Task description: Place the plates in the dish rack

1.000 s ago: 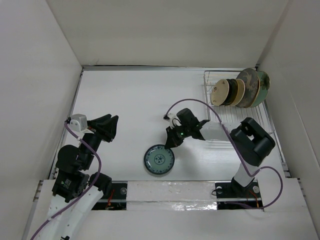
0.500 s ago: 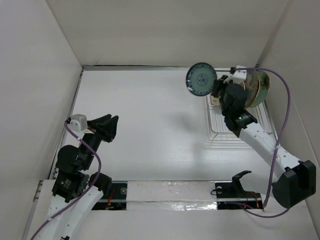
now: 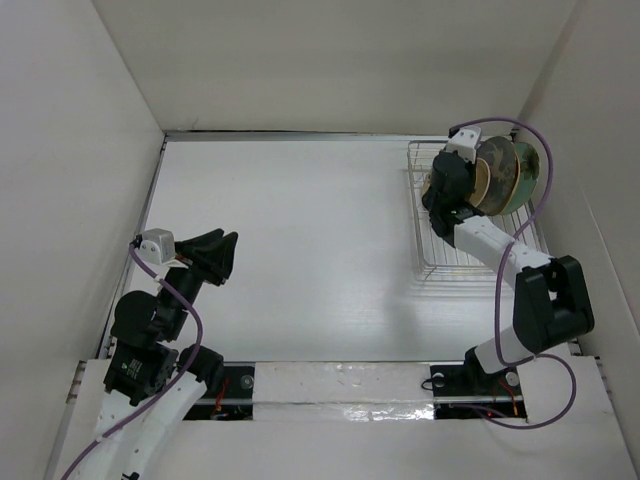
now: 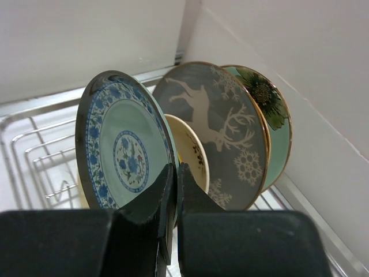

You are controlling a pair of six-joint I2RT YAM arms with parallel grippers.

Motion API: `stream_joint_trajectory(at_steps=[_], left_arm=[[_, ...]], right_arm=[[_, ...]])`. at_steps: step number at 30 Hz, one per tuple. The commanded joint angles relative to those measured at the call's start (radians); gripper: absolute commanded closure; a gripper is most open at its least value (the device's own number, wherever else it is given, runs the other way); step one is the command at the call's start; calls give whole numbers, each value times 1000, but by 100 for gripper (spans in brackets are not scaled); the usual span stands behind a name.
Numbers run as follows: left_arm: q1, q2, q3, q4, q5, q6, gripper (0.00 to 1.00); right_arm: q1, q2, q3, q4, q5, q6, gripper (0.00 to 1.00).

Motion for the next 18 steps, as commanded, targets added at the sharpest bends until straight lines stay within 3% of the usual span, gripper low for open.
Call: stream_joint_trajectory(at_steps=[1,18], left_arm=[[2,15,0,45,40,-1,66],[2,9,-2,46,35,-2,66]], right_arm=[[-18,8,36,157,85,-64,100],[68,226,33,97,85,22,100]])
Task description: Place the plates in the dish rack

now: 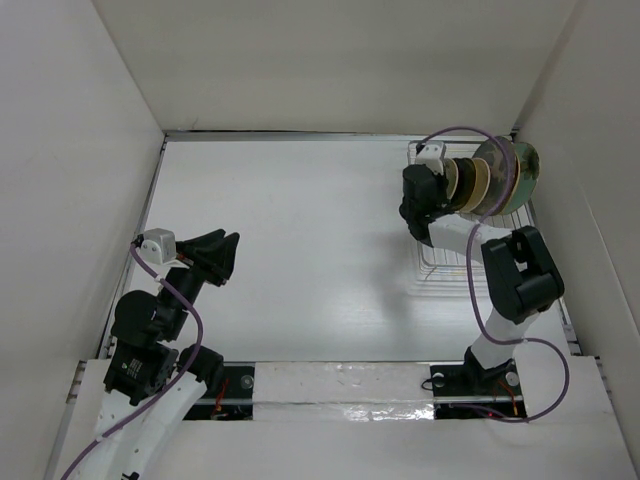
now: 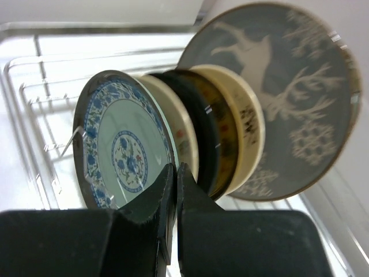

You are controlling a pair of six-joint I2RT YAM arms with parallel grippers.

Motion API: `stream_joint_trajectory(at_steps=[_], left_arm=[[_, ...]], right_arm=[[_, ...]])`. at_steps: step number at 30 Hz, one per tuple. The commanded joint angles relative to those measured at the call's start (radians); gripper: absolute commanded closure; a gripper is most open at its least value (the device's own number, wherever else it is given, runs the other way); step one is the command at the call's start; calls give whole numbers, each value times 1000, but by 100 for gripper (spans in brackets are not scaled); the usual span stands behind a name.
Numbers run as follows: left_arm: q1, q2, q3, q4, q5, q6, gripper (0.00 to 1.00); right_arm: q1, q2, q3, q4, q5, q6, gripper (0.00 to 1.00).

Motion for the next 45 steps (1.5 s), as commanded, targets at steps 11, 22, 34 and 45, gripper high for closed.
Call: stream_joint_trajectory(at_steps=[11,22,34,45], left_arm=[[2,31,-3,50,8,2,65],[2,54,-8,71,-4,14,60],[2,117,-22,99,-61,53,53],[2,175,-31,117,-150,82,53]], right_arm=[[35,-113,29,-158,-83,294,41],[179,-524,-78,-245,-496,446,23],[510,-735,-212,-73,-1083,429,100],[569,-759,-454,125,-839,467,72]])
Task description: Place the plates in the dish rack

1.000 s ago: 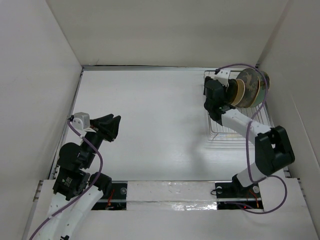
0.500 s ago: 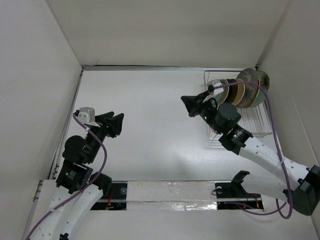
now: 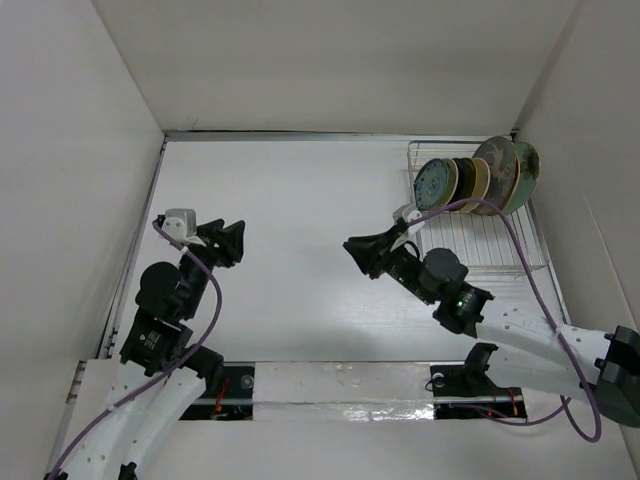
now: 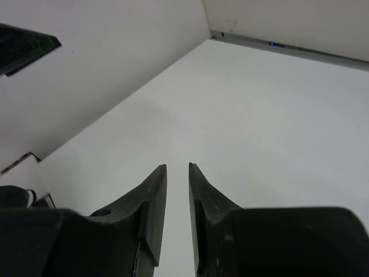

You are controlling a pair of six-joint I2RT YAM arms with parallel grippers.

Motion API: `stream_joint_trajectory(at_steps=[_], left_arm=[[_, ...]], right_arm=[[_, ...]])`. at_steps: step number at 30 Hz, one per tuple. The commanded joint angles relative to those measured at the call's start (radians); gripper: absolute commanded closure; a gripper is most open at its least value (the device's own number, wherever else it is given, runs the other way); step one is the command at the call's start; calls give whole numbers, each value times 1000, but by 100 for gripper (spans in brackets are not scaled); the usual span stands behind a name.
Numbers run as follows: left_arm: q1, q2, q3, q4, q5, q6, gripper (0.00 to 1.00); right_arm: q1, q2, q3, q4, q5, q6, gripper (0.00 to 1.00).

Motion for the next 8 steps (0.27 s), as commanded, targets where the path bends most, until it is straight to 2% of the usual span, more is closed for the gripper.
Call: stream_joint_trajectory(at_steps=[1,8], left_arm=[[3,37,-1,50,-27,23,55],[3,38,-6,47,-46,26,55]], right_arm=[[8,2,-36,124,51,26,72],[8,28,-27,133,-34,67,71]])
